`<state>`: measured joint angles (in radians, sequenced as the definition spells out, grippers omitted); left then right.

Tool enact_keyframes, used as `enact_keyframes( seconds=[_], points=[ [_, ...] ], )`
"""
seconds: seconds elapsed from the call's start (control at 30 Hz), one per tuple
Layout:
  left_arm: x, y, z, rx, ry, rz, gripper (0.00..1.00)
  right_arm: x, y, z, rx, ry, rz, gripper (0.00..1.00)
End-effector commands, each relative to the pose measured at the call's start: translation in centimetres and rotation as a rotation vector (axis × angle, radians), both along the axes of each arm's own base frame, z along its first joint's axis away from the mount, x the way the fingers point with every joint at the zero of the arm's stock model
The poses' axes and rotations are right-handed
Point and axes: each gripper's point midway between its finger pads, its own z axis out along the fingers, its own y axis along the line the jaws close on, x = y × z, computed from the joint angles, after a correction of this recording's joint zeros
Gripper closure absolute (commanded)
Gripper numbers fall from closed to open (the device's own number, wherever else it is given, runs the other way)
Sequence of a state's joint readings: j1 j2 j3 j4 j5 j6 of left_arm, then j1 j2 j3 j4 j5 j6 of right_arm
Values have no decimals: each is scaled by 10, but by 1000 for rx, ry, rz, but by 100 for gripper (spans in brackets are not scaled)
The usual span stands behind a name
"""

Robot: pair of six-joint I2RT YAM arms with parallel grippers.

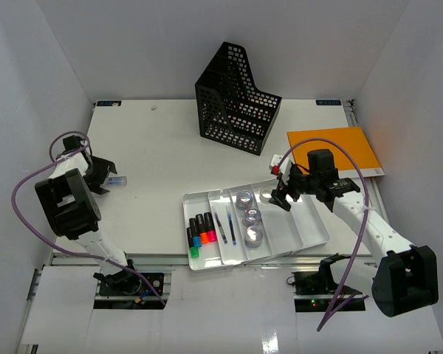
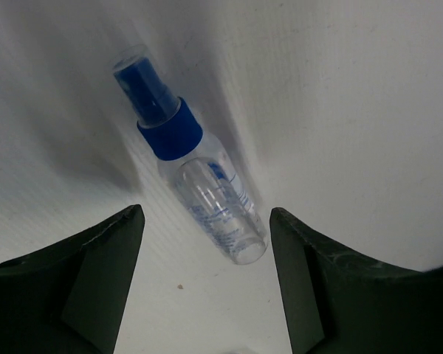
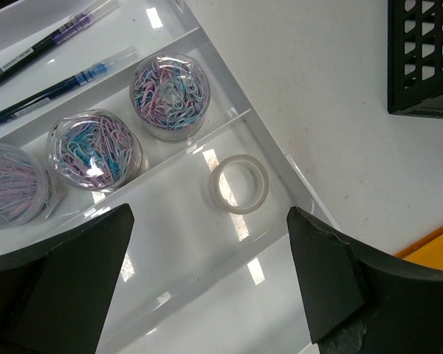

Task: Organize the desk

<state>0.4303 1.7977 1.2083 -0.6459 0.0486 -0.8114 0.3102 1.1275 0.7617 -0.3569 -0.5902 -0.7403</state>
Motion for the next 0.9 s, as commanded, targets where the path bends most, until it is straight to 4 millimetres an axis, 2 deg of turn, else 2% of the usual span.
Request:
enact_keyframes(
  seconds=[0.0, 0.23, 0.43, 0.47, 0.57, 0.63, 0.73, 0.8, 0.87],
  points=[
    [17, 5, 8, -17, -5, 10, 33, -4, 2, 10, 48, -26, 25, 9],
    [16, 2, 0, -34, 16, -28, 51, -7, -3, 17, 68, -48, 12, 9],
    [12, -8, -9, -62, 15, -109, 57, -12, -3, 23, 98, -48, 10, 8],
    [12, -11, -9, -74, 6, -125, 60, -12, -3, 24, 102, -52, 10, 9],
    [16, -23, -2, -111, -56, -197, 78, -12, -8, 28, 110, -67, -5, 9],
    [21, -40, 18, -139, -154, -270, 90, -9, -13, 32, 115, -82, -25, 9],
    [31, -80, 71, -133, -339, -427, 96, -2, -23, 39, 124, -105, -72, 8],
    [26, -126, 97, -163, -434, -563, 99, 5, -32, 44, 128, -129, -113, 9],
    [18, -170, 137, -189, -560, -671, 100, 9, -40, 50, 137, -147, -152, 9]
  ],
)
